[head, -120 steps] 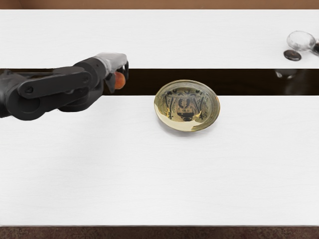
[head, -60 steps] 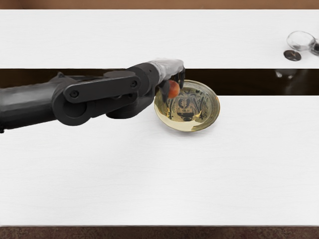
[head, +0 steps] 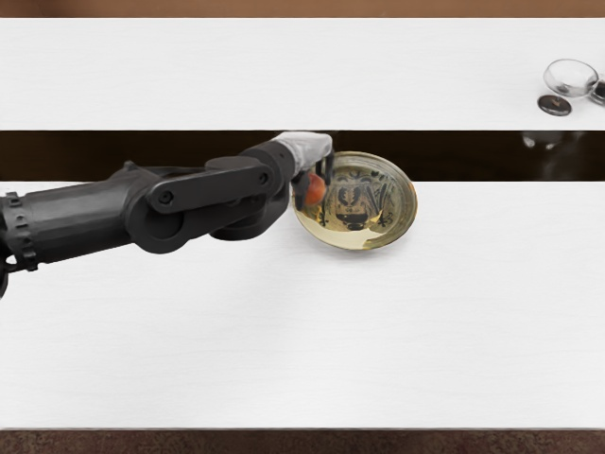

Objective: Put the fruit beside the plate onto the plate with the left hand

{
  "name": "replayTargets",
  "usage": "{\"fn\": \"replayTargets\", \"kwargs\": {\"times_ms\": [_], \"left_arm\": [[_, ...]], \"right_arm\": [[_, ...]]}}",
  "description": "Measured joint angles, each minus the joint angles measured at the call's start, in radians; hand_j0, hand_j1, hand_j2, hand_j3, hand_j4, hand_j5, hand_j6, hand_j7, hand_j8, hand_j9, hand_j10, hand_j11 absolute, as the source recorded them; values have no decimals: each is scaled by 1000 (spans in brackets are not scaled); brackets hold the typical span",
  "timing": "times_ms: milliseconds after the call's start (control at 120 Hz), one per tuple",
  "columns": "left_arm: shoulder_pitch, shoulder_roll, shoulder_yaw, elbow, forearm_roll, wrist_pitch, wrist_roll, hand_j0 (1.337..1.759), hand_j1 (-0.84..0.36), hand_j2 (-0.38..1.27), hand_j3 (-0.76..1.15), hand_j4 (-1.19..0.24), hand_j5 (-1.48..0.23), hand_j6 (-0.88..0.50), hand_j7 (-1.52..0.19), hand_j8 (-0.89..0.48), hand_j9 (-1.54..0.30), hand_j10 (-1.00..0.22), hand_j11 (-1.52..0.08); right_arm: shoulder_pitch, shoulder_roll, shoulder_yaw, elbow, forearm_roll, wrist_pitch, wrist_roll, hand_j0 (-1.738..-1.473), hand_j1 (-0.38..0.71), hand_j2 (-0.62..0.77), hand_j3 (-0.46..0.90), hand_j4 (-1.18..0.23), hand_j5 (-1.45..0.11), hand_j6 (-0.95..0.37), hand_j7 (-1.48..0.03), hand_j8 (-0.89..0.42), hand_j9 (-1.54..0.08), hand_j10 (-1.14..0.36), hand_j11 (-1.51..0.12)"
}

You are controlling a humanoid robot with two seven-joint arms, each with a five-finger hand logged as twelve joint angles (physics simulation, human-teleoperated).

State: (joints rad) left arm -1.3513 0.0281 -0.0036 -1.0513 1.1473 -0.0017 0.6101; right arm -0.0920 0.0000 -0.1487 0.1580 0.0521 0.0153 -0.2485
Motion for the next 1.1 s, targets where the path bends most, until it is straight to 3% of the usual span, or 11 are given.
{"fn": "replayTargets", "kwargs": {"times_ms": [117, 308, 567, 650, 767, 817, 917, 1008, 1100], "left_arm": [[6, -2, 5, 13, 2, 0, 0, 1657, -324, 451, 0, -646, -889, -461, -869, -508, -873, -657, -876], [9, 2, -6, 13, -4, 14, 1, 1658, 21, 189, 0, -308, -419, -236, -411, -254, -413, -312, -414], [-22, 25, -32, -3, -56, -3, 1, 1658, 214, 62, 0, -125, -166, -106, -164, -111, -164, -126, -164], [-30, 123, -93, -49, -199, -74, 1, 1658, 249, 43, 0, -92, -121, -79, -120, -82, -120, -92, -120], [-20, 315, -211, -180, -422, -264, 1, 1658, 281, 27, 0, -63, -82, -55, -81, -57, -81, -63, -81], [-19, 347, -241, -221, -500, -345, 1, 1658, 290, 22, 0, -54, -71, -49, -70, -50, -70, -54, -70], [-17, 523, -279, -283, -660, -495, 1, 1658, 302, 16, 0, -42, -55, -39, -54, -40, -54, -42, -54], [-15, 697, -299, -352, -785, -562, 1, 1658, 310, 12, 0, -36, -46, -34, -45, -34, -45, -36, -45], [-15, 804, -309, -402, -881, -590, 1, 1658, 314, 9, 0, -32, -40, -31, -40, -31, -40, -32, -40]], "right_arm": [[0, 0, 0, 0, 0, 0, 0, -1658, -349, 0, 0, 0, 0, 0, 0, 0, 0, 0, 0], [0, 0, 0, 0, -1, 0, 0, -1658, -349, 0, 0, 0, 0, 0, 0, 0, 0, 0, 0], [0, 0, 0, 0, -1, 0, 0, -1658, -349, 0, 0, 0, 0, 0, 0, 0, 0, 0, 0], [0, 0, 0, 0, -1, 0, 0, -1658, -349, 0, 0, 0, 0, 0, 0, 0, 0, 0, 0], [0, 0, 0, 0, -1, 0, 0, -1658, -349, 0, 0, 0, 0, 0, 0, 0, 0, 0, 0], [1, 0, 0, 0, -1, 0, 0, -1658, -349, 0, 0, 0, 0, 0, 0, 0, 0, 0, 0], [1, 0, 0, 0, -1, 0, 0, -1658, -349, 0, 0, 0, 0, 0, 0, 0, 0, 0, 0], [1, 0, 0, 0, -1, 0, 0, -1658, -349, 0, 0, 0, 0, 0, 0, 0, 0, 0, 0], [1, 0, 0, 0, -2, 0, 0, -1658, -349, 0, 0, 0, 0, 0, 0, 0, 0, 0, 0]]}}
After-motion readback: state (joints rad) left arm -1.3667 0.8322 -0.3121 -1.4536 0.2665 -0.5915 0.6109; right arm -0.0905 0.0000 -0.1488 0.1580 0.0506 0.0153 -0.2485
